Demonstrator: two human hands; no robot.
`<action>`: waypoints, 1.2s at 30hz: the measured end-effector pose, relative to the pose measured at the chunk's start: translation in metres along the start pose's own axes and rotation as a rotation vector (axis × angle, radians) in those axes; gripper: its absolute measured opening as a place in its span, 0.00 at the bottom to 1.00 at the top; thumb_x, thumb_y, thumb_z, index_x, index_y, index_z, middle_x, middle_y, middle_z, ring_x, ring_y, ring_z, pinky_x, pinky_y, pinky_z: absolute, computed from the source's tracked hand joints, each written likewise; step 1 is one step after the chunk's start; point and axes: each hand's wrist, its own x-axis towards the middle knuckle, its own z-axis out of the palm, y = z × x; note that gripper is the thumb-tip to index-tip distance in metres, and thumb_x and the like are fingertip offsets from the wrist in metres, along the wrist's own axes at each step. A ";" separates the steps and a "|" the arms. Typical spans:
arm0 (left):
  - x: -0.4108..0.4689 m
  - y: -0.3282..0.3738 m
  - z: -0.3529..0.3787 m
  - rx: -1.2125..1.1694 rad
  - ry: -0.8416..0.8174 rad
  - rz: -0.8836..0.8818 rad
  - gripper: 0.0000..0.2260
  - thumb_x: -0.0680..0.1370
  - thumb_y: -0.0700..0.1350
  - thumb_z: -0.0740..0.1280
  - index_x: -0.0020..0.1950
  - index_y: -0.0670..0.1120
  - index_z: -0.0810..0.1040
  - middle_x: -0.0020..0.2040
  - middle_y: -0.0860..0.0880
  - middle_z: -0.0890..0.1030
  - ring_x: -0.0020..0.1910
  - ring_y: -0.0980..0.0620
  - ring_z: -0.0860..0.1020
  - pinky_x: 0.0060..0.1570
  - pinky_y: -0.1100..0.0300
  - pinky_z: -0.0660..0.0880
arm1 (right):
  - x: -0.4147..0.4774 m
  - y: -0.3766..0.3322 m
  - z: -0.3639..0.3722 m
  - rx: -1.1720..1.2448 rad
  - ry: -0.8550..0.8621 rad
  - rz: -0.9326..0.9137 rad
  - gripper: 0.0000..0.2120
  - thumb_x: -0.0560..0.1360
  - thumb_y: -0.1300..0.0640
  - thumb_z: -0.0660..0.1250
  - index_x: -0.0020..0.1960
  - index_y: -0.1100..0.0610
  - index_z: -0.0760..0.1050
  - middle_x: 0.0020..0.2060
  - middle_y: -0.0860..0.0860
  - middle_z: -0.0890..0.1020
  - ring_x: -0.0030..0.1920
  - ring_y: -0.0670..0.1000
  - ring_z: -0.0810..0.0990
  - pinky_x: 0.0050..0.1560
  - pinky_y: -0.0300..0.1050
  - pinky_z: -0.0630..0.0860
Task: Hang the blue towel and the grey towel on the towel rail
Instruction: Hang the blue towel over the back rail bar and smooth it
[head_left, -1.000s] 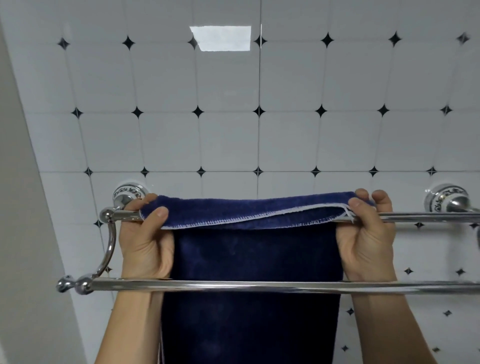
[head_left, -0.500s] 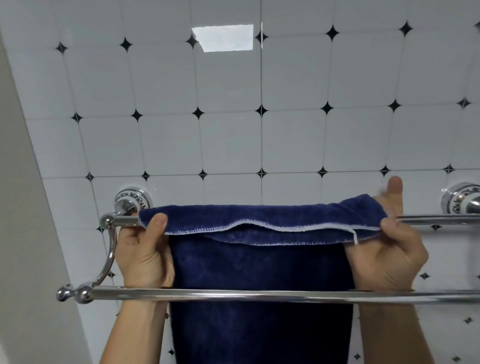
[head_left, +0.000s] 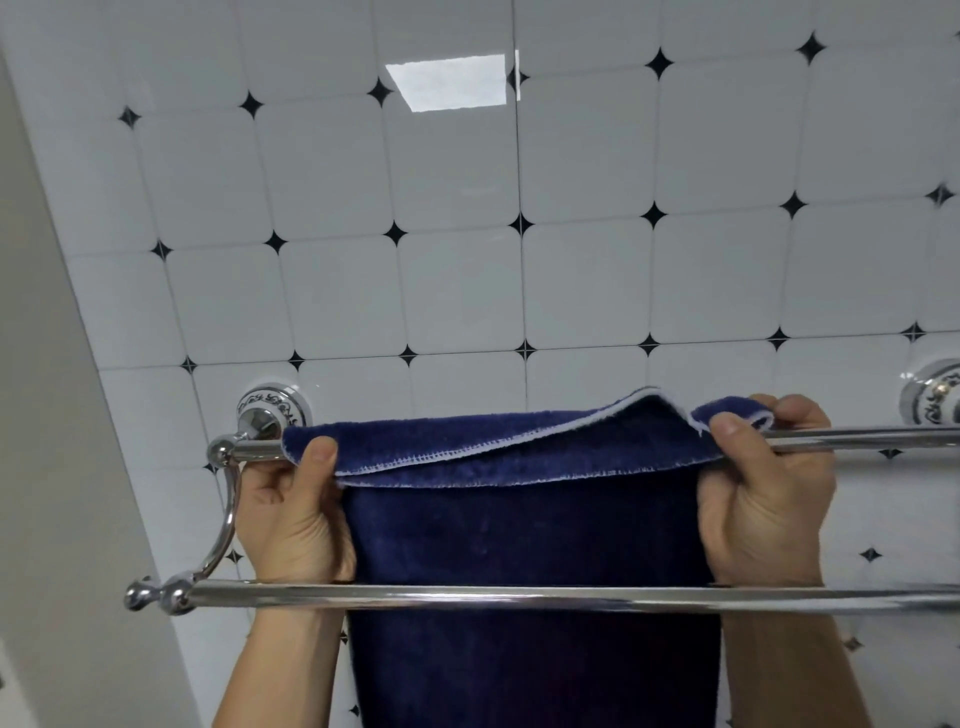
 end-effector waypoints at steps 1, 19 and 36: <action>-0.001 0.000 0.000 0.015 0.014 -0.001 0.08 0.69 0.38 0.70 0.43 0.46 0.73 0.34 0.52 0.79 0.32 0.56 0.77 0.36 0.64 0.77 | 0.001 0.000 -0.001 -0.007 0.001 0.005 0.19 0.68 0.75 0.62 0.45 0.52 0.70 0.38 0.51 0.76 0.42 0.52 0.77 0.54 0.50 0.75; -0.004 0.003 -0.009 0.230 -0.054 -0.012 0.18 0.77 0.46 0.69 0.26 0.48 0.75 0.23 0.51 0.76 0.14 0.57 0.63 0.16 0.69 0.58 | -0.003 -0.013 -0.012 -0.395 0.086 0.327 0.22 0.63 0.44 0.75 0.28 0.57 0.66 0.18 0.45 0.60 0.18 0.45 0.56 0.20 0.33 0.54; -0.010 0.000 -0.012 0.192 -0.088 -0.063 0.10 0.80 0.41 0.62 0.39 0.46 0.71 0.20 0.54 0.72 0.16 0.58 0.66 0.19 0.68 0.66 | -0.021 -0.002 -0.017 -0.418 -0.080 0.156 0.19 0.73 0.46 0.69 0.29 0.56 0.80 0.14 0.53 0.71 0.10 0.50 0.65 0.18 0.30 0.62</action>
